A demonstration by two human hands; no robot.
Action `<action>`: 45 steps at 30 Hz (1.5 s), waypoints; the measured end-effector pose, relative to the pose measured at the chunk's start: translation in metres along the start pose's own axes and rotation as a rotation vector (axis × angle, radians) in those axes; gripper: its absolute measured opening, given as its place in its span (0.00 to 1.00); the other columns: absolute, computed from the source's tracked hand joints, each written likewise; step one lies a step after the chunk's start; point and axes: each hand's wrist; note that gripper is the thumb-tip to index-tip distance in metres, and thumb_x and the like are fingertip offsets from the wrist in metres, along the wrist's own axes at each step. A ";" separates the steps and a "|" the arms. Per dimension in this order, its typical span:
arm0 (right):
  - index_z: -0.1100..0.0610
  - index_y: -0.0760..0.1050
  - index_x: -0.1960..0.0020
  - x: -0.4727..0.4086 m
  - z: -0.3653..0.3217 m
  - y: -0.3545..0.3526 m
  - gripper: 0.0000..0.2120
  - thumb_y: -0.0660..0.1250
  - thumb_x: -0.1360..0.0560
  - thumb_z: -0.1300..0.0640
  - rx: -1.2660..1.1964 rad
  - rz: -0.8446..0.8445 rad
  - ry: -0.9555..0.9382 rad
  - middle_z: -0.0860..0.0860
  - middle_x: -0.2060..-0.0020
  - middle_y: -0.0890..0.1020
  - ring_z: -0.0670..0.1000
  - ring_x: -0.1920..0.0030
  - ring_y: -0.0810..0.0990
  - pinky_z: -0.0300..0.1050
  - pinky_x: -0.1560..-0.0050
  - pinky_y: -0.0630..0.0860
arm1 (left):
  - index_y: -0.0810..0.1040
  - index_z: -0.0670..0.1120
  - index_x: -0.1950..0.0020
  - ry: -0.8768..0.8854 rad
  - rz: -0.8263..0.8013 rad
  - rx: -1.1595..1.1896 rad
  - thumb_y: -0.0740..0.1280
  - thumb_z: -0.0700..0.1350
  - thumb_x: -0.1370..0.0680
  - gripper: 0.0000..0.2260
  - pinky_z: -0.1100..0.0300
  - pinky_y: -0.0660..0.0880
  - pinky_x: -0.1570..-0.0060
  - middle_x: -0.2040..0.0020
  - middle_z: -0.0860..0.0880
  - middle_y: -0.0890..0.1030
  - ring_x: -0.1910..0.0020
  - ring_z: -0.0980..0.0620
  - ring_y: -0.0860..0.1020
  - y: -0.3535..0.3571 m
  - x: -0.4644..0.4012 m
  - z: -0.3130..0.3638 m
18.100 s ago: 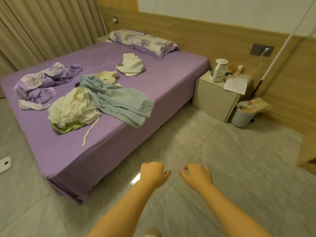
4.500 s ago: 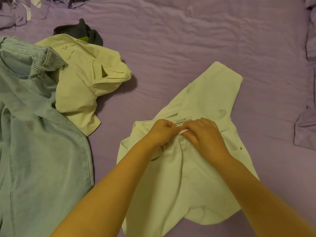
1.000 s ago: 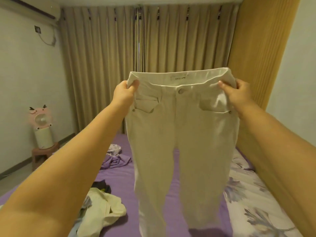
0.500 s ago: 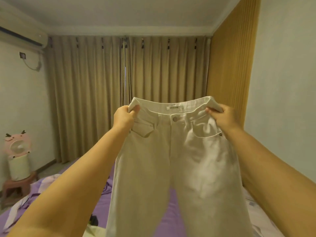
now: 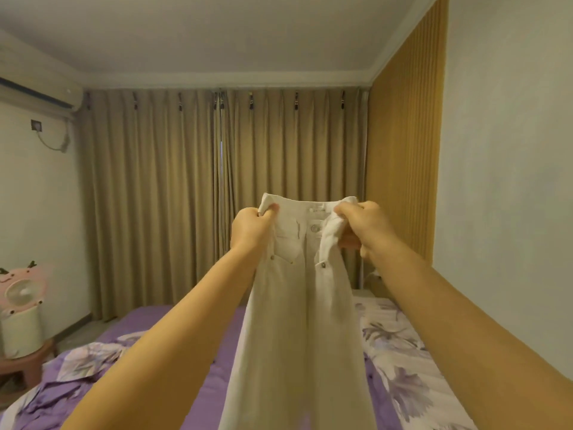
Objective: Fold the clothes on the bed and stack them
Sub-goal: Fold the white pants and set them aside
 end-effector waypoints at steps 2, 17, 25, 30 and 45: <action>0.62 0.73 0.50 0.012 -0.004 0.019 0.07 0.66 0.27 0.61 0.006 -0.121 -0.031 0.57 0.63 0.80 0.53 0.66 0.81 0.46 0.71 0.79 | 0.60 0.47 0.73 0.024 -0.065 0.076 0.64 0.51 0.23 0.22 0.61 0.60 0.72 0.75 0.51 0.62 0.75 0.53 0.62 0.010 0.005 0.006; 0.60 0.76 0.47 0.019 0.001 0.052 0.08 0.59 0.21 0.64 0.010 -0.226 -0.248 0.55 0.53 0.82 0.53 0.52 0.82 0.44 0.53 0.80 | 0.79 0.36 0.47 0.191 -0.417 0.344 0.70 0.48 0.24 0.15 0.53 0.78 0.51 0.53 0.39 0.83 0.54 0.47 0.81 -0.016 0.021 -0.001; 0.52 0.54 0.24 0.006 0.069 0.002 0.44 0.75 0.32 0.49 0.346 0.127 -0.628 0.51 0.29 0.64 0.46 0.31 0.62 0.45 0.31 0.61 | 0.76 0.37 0.54 0.139 -0.239 0.396 0.65 0.53 0.22 0.18 0.55 0.76 0.57 0.60 0.45 0.78 0.60 0.50 0.76 -0.014 0.022 -0.025; 0.51 0.60 0.27 0.024 0.104 -0.004 0.40 0.77 0.33 0.51 -0.185 -0.352 -0.145 0.54 0.44 0.81 0.55 0.43 0.80 0.54 0.44 0.78 | 0.74 0.47 0.68 0.086 -0.173 0.379 0.64 0.61 0.26 0.20 0.57 0.74 0.60 0.66 0.50 0.76 0.66 0.55 0.74 -0.016 0.017 -0.030; 0.46 0.71 0.56 0.060 0.106 0.089 0.15 0.77 0.33 0.55 0.111 -0.268 -0.334 0.40 0.66 0.78 0.32 0.65 0.77 0.26 0.68 0.69 | 0.81 0.47 0.65 1.253 0.090 -0.900 0.54 0.62 0.21 0.26 0.48 0.72 0.41 0.68 0.51 0.82 0.60 0.47 0.81 -0.022 0.013 -0.029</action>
Point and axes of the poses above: each hand's wrist, its own x-axis away from the middle knuckle, its own y-axis out of the palm, z = x × y
